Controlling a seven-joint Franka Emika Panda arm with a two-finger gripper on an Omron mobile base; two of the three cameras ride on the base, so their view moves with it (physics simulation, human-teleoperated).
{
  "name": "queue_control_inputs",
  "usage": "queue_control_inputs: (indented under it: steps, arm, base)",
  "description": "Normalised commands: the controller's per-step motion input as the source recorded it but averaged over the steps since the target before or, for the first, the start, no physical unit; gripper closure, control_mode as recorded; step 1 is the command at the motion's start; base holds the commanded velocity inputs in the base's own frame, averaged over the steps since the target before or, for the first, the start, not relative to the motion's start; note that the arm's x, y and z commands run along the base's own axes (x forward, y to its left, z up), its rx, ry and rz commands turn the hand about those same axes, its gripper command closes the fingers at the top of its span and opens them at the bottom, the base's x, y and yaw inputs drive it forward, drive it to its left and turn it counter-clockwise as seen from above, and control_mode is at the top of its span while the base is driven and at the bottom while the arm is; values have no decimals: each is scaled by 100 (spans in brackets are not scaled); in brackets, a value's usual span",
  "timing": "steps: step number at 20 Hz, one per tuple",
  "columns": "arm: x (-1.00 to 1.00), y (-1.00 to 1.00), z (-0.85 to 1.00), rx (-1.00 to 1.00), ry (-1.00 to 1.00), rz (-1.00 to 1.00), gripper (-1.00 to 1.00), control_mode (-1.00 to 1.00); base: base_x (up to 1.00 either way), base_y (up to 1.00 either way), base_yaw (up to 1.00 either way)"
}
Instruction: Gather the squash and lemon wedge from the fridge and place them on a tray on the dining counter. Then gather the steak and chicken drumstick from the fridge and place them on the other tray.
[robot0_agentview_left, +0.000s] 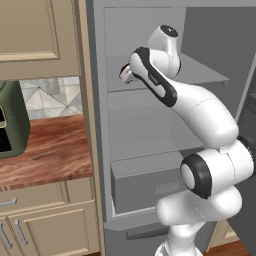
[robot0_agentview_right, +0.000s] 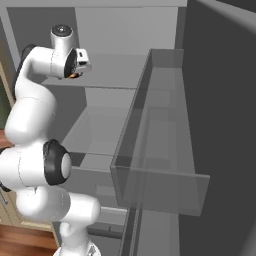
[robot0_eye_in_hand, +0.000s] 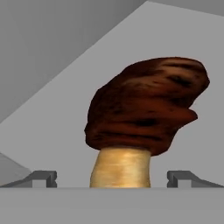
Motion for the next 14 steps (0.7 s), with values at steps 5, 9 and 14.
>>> queue_control_inputs:
  steps: [5, 9, 14]
  arm:
    - [24, 0, -9, 0, 0, -5, -100, -100]
    - [16, 0, -9, 0, 0, -6, -100, -100]
    - [1, 0, -12, 0, 0, -6, -100, -100]
  base:
    - [0, 0, 0]
    - [0, 0, 0]
    - [0, 0, 0]
